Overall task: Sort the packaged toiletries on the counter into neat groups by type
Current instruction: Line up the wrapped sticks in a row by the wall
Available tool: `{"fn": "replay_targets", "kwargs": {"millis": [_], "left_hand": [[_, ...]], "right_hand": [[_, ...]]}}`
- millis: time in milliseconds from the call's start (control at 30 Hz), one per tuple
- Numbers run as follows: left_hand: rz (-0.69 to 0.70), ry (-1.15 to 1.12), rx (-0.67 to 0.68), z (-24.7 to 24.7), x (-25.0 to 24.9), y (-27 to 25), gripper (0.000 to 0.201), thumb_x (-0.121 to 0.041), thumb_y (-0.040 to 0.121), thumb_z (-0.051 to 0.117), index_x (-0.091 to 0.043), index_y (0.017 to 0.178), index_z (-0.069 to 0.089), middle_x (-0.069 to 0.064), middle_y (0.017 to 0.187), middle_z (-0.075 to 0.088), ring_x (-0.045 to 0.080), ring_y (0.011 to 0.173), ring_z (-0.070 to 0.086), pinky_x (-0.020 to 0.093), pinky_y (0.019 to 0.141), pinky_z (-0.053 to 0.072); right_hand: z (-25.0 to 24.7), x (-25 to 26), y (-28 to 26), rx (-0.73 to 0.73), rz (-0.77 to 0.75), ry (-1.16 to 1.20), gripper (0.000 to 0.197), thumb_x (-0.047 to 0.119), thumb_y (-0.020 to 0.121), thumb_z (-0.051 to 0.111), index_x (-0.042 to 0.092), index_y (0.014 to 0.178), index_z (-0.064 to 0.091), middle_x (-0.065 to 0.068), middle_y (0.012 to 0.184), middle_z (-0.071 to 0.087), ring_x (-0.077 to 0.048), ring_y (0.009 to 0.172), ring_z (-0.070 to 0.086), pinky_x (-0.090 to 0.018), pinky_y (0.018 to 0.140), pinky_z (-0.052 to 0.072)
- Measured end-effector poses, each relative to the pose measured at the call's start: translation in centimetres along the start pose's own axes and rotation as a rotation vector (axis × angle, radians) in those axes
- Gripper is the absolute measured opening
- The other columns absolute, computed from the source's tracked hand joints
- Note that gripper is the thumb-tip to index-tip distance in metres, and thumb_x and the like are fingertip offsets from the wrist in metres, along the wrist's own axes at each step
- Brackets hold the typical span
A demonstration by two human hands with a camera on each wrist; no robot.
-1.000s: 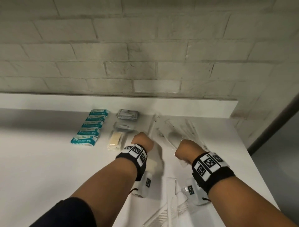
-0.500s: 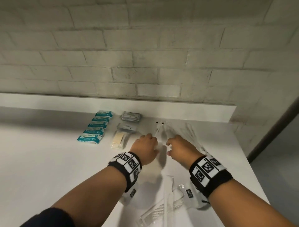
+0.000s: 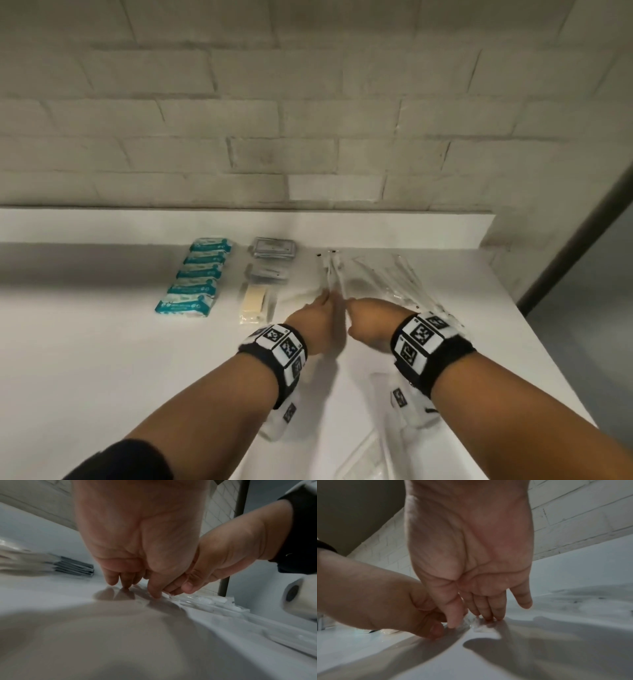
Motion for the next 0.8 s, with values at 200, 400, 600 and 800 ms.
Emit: {"fn": "replay_targets", "kwargs": {"millis": [200, 400, 600, 800], "left_hand": [[-0.021, -0.029, -0.005, -0.3, 0.9, 1.2, 0.066, -0.019, 0.087, 0.055, -0.006, 0.146, 0.029, 0.015, 0.149, 0.028, 0.035, 0.136, 0.037, 0.045, 0.110, 0.034], [-0.008, 0.044, 0.000, -1.3, 1.6, 3.9, 0.070, -0.022, 0.089, 0.058, -0.003, 0.147, 0.025, 0.018, 0.154, 0.023, 0.032, 0.146, 0.016, 0.046, 0.116, 0.025], [-0.081, 0.002, -0.098, -1.6, 2.3, 5.7, 0.068, -0.027, 0.097, 0.043, -0.005, 0.152, 0.010, 0.018, 0.159, 0.010, 0.033, 0.146, 0.015, 0.045, 0.117, 0.023], [-0.023, 0.107, -0.022, -1.0, 1.3, 6.3, 0.073, -0.054, 0.097, 0.036, -0.013, 0.153, 0.014, 0.007, 0.162, 0.003, 0.026, 0.149, 0.001, 0.047, 0.118, 0.008]], "right_hand": [[1.3, 0.6, 2.7, -0.021, 0.057, 0.040, 0.046, 0.018, 0.095, 0.041, 0.012, 0.141, 0.040, -0.011, 0.138, 0.047, -0.029, 0.126, 0.048, -0.045, 0.106, 0.039], [1.4, 0.7, 4.5, -0.027, 0.089, 0.162, 0.061, 0.017, 0.093, 0.043, 0.018, 0.150, 0.020, -0.006, 0.149, 0.032, -0.025, 0.140, 0.027, -0.053, 0.113, 0.024], [-2.8, -2.7, 4.7, -0.357, 0.046, 0.146, 0.041, 0.017, 0.089, 0.050, 0.013, 0.130, 0.053, -0.011, 0.126, 0.059, -0.031, 0.116, 0.057, -0.033, 0.096, 0.046], [-4.0, -8.4, 4.8, -0.233, 0.351, 0.028, 0.038, 0.012, 0.090, 0.046, 0.007, 0.126, 0.055, -0.013, 0.128, 0.057, -0.030, 0.121, 0.054, -0.040, 0.104, 0.040]]}}
Point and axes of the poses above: each hand's wrist, its own y-axis towards the middle knuckle, its own z-axis out of the palm, x = y × z, the point moved 7 cm from there along y, towards the middle knuckle
